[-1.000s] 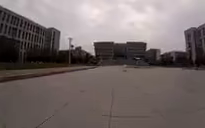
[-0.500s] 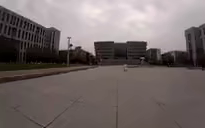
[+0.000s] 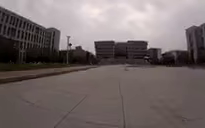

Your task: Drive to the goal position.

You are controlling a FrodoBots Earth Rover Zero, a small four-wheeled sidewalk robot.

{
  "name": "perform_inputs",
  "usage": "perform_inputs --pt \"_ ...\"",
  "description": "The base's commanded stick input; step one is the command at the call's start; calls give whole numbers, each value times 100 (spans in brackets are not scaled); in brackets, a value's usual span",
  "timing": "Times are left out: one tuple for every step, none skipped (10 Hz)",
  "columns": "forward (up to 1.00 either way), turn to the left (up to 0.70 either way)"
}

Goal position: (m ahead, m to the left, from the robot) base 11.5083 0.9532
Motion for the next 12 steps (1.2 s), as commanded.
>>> perform_inputs --pt "100 0" --pt "100 0" --pt "100 0" --pt "100 0" --pt "100 0" --pt "100 0" --pt "100 0" --pt "100 0" --pt "100 0" --pt "100 0" --pt "100 0" --pt "100 0"
